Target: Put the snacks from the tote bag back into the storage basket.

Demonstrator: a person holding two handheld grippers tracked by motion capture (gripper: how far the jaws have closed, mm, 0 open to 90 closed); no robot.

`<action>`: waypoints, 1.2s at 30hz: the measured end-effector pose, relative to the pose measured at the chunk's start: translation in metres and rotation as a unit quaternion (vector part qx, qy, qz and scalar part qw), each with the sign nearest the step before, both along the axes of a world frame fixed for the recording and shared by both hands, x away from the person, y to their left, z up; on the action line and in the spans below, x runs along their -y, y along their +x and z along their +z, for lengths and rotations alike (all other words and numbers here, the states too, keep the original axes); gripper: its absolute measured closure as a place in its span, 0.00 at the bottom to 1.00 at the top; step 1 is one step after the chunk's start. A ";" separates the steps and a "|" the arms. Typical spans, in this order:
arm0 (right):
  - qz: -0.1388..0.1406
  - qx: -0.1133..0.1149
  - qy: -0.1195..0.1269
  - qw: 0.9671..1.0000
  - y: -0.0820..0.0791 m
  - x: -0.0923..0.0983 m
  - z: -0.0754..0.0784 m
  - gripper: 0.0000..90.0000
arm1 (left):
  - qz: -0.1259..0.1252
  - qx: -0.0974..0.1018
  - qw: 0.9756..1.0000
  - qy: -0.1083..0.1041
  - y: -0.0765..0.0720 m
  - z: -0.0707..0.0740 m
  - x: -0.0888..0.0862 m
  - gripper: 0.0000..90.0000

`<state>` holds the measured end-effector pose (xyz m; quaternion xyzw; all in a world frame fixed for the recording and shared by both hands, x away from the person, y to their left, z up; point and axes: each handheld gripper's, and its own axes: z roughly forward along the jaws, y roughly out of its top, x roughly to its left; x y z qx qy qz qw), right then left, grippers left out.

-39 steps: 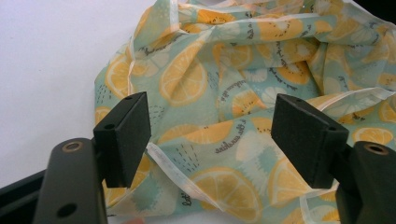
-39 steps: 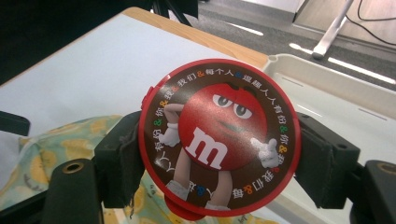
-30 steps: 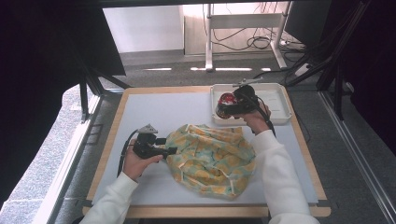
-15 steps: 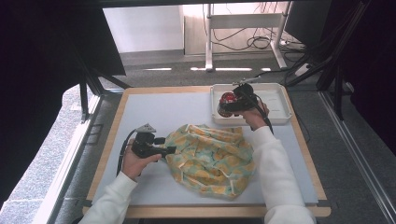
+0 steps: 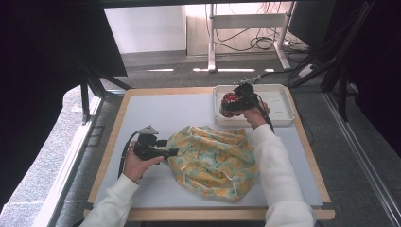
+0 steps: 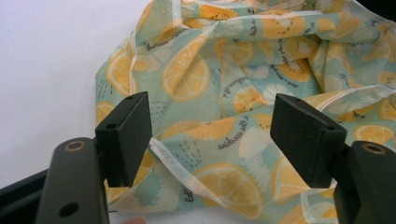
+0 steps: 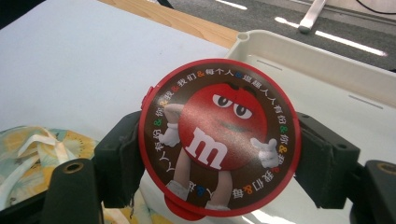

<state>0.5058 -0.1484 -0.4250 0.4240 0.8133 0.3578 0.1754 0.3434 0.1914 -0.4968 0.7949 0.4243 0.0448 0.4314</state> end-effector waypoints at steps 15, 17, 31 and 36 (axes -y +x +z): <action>-0.012 -0.011 -0.025 1.000 0.018 -0.007 -0.021 0.28 | 0.000 -0.005 1.000 0.001 0.002 -0.001 0.000 0.31; -0.013 -0.013 -0.026 0.999 0.020 -0.007 -0.023 0.28 | 0.000 -0.005 1.000 0.001 0.002 -0.001 0.000 0.31; -0.012 -0.029 -0.035 0.999 0.027 -0.012 -0.037 0.28 | 0.000 -0.006 1.000 0.004 0.002 -0.002 -0.001 0.31; -0.010 -0.034 -0.040 0.999 0.028 -0.014 -0.040 0.28 | 0.000 -0.006 1.000 0.004 0.003 -0.002 -0.001 0.31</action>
